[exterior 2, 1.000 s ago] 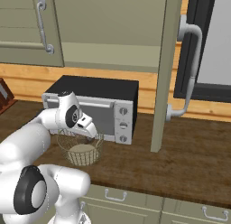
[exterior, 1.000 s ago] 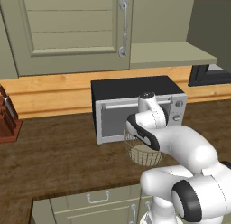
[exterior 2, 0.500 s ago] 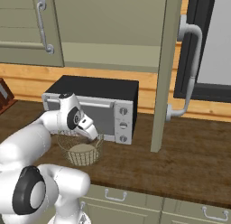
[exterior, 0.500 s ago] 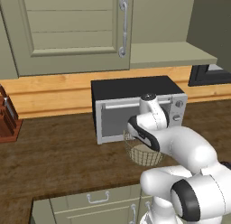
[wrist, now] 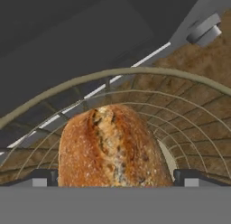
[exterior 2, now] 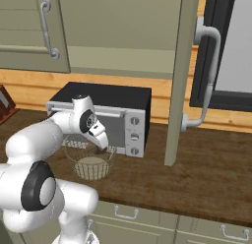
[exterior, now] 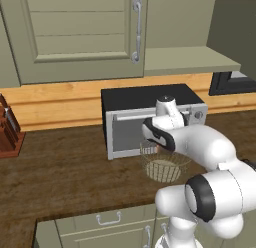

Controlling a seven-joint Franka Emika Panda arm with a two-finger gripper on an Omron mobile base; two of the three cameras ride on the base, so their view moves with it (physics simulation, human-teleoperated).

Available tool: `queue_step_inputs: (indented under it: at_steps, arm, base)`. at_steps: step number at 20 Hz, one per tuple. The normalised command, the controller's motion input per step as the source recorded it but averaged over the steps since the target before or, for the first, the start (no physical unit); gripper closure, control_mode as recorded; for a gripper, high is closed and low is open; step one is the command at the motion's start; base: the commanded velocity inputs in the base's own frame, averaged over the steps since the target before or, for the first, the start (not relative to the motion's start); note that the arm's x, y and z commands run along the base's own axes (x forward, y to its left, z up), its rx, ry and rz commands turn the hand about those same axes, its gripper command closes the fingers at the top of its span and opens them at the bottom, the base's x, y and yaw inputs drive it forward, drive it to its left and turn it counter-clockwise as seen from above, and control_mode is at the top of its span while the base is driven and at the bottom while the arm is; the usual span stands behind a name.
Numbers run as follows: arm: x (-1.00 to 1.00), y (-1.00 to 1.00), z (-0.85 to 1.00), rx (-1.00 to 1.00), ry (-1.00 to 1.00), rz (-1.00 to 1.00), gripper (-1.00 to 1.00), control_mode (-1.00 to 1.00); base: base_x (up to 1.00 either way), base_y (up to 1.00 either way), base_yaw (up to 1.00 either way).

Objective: Open the cabinet, pick up the bread from the cabinet and place it in the basket. Then move the basket to the dining counter.

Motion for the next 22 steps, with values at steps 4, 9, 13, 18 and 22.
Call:
queue_step_inputs:
  at_steps: [4,9,13,18,22]
  arm:
    - [0.24,0.00,0.20,0.04,-0.21,-0.02,-1.00,-1.00]
    - [0.09,0.00,0.07,0.00,-0.33,0.00,-1.00,-1.00]
    - [-0.36,0.07,0.17,0.00,-0.19,0.00,-1.00,-1.00]
    - [-0.41,0.02,0.45,0.01,-0.09,0.00,-1.00,-1.00]
    - [-0.41,0.00,0.15,0.00,0.01,0.00,-1.00,-1.00]
  base:
    - [0.00,0.00,0.00]
    - [0.00,0.00,0.00]
    - [0.00,0.00,0.00]
    - [0.00,0.00,0.00]
    - [0.00,0.00,0.00]
